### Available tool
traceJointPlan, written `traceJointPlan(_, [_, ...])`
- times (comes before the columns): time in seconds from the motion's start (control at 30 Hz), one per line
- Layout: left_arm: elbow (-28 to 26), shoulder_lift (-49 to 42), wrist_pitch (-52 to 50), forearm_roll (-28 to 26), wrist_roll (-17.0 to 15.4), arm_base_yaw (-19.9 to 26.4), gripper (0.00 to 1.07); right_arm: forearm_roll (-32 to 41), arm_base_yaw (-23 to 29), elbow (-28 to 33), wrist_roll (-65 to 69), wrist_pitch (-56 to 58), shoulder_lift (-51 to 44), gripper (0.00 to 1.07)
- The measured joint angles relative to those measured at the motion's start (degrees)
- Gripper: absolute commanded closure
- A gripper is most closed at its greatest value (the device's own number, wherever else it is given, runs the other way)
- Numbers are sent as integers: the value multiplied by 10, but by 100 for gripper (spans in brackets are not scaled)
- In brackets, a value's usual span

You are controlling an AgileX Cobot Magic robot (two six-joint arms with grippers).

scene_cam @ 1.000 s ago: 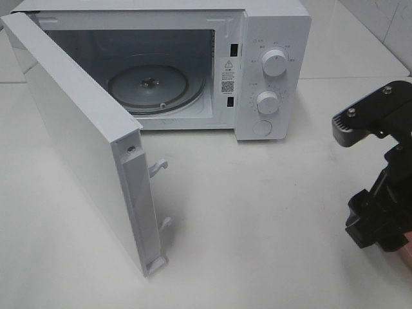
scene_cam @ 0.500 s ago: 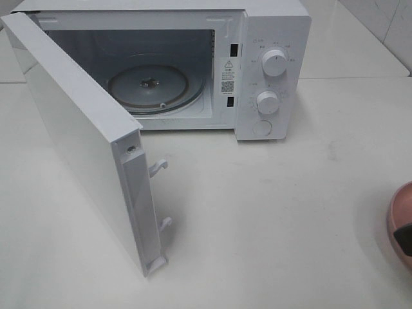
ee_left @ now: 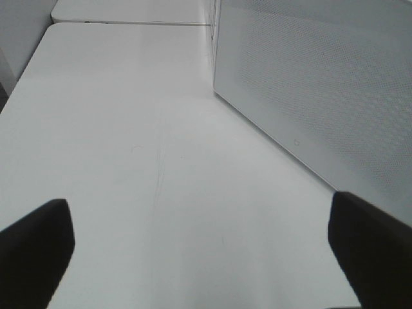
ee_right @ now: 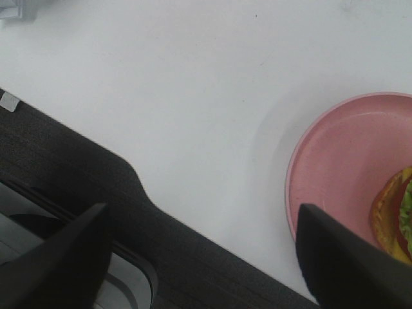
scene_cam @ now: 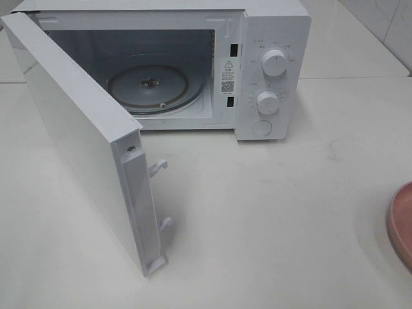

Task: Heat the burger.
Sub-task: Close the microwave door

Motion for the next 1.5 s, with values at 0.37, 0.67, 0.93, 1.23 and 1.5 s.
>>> traceJointPlan(0.37, [0,0,0,0,0,0,7,29,-75,23,-29,-13,-103,31])
traceJointPlan(0.67, [0,0,0,0,0,0,7,45,-182,27,-56,-15,-213,31])
traceJointPlan(0.93, [0,0,0,0,0,0,7,46,-246,27,-56,-17,-275,32])
traceJointPlan(1.23, [0,0,0,0,0,0,7,46,-262,27,-56,-17,-275,32])
traceJointPlan(1.5, [0,0,0,0,0,0,7,46,-262,27,-56,-17,-275,32])
